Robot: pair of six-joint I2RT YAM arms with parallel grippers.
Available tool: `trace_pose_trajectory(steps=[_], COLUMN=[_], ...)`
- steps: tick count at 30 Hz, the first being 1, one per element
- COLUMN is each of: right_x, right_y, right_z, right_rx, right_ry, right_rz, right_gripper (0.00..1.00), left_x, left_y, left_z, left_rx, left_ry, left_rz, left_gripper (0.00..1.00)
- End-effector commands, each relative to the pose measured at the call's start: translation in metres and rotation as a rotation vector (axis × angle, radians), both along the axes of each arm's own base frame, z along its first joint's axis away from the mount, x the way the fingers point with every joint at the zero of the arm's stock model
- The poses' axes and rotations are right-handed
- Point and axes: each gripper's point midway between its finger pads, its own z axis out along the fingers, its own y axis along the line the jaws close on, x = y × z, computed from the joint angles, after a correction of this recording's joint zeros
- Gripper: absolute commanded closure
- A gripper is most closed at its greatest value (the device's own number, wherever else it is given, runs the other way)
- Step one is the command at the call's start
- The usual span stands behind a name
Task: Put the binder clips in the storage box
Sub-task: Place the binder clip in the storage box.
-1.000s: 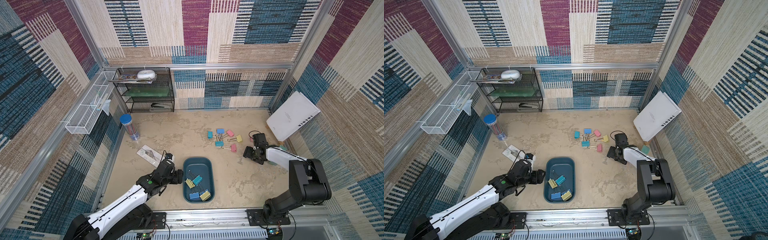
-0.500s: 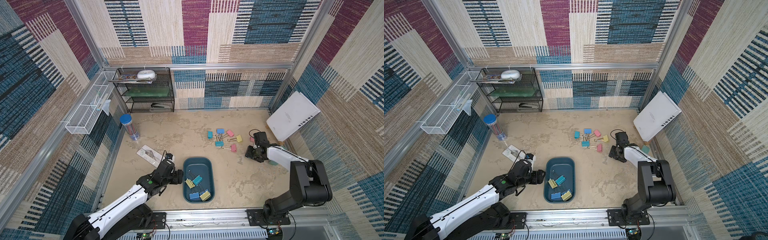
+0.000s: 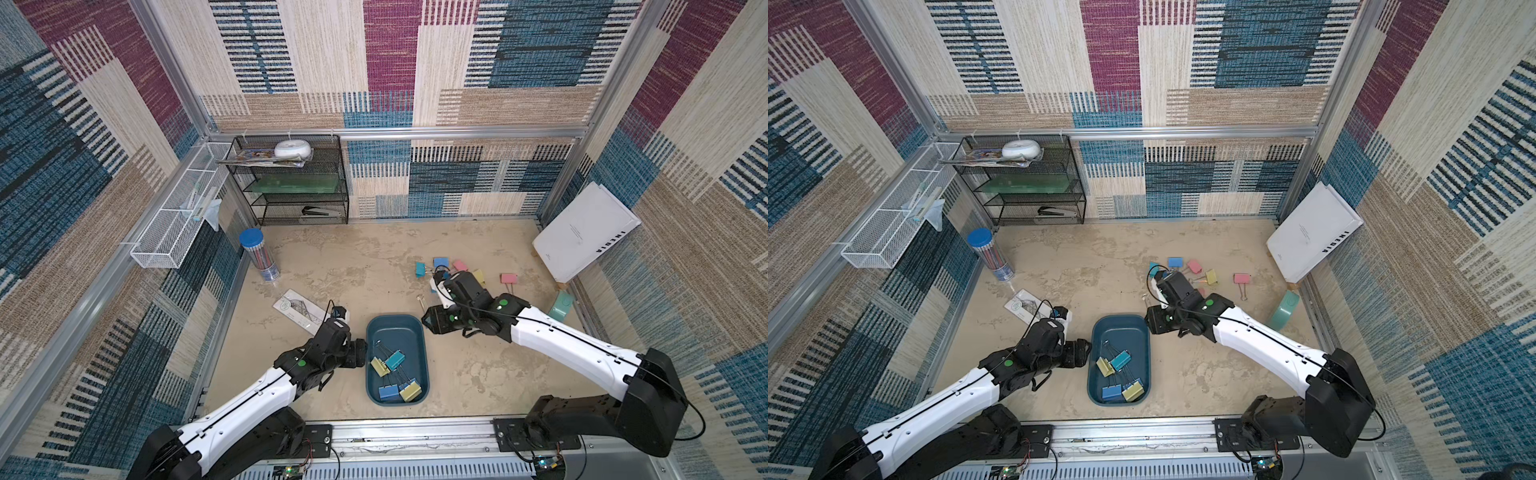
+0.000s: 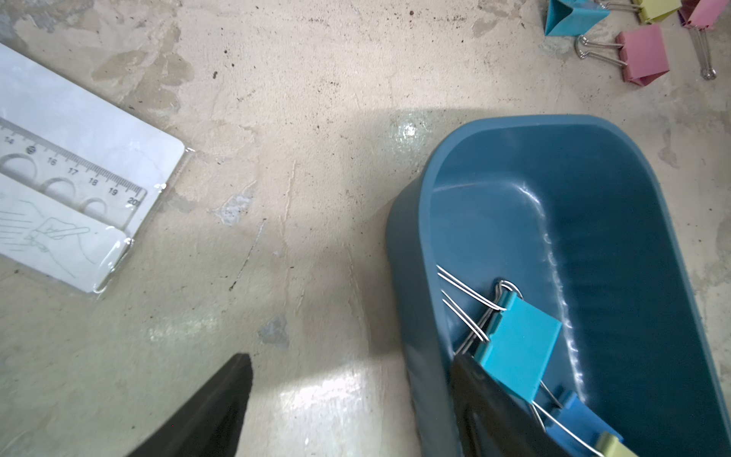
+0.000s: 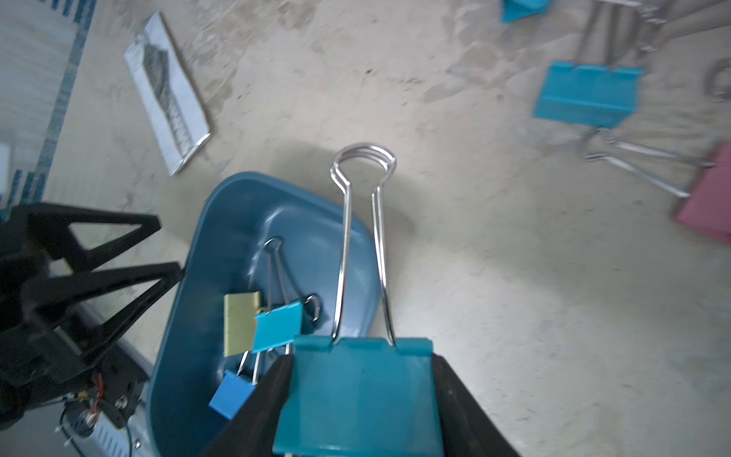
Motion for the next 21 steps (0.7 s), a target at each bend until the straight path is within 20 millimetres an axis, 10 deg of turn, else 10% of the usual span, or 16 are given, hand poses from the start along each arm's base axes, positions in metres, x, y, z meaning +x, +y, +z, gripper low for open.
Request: trace_pose_trajectory(steps=[1,9,21], right_x=[-0.026,-0.069,-0.087], right_y=[0.028,0.065,0.06], right_z=[-0.001,-0.032,-0.073], right_rx=[0.008,-0.054,-0.12], right_ry=[0.037,0.11,0.155], right_rz=[0.019,0.102,0.118], right_gripper=[0.52,0.53,0.53], left_x=[0.002,0.001,0.0], left_y=[0.0,0.001,0.001], left_z=[0.002,0.003,0.004], left_rx=[0.005,0.002,-0.005], left_ry=[-0.011,-0.015,-0.019], left_rz=[-0.001,0.0,-0.002], left_gripper=[0.17,0.18,0.18])
